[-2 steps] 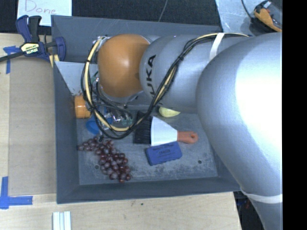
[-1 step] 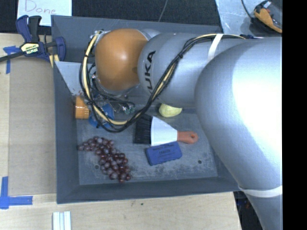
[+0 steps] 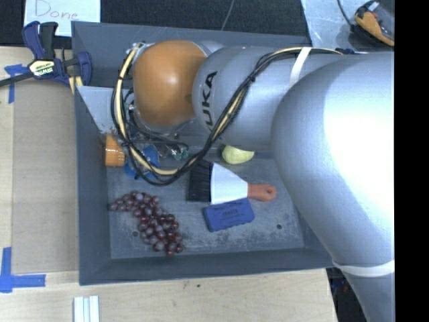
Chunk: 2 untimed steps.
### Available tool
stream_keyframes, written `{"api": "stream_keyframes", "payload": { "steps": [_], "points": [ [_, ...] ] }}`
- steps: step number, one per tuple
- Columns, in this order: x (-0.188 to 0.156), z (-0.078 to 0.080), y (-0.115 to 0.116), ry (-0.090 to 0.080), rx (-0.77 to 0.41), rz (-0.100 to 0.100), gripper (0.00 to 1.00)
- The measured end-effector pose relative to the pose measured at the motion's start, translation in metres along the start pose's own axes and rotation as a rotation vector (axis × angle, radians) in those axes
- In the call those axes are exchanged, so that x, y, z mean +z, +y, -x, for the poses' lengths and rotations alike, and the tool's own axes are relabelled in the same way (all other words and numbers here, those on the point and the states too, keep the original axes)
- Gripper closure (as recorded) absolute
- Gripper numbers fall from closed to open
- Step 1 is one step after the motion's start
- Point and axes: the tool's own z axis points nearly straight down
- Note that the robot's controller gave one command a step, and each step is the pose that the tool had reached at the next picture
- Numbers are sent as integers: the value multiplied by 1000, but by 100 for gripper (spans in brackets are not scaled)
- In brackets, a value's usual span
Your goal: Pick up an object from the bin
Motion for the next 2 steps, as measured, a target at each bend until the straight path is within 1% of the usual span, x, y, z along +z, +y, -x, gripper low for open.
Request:
{"api": "stream_keyframes", "payload": {
  "steps": [1, 2],
  "points": [
    [-9, -14, 6, 10, -7, 4, 100],
    [-19, -17, 8, 23, -7, 8, 100]
  ]
}}
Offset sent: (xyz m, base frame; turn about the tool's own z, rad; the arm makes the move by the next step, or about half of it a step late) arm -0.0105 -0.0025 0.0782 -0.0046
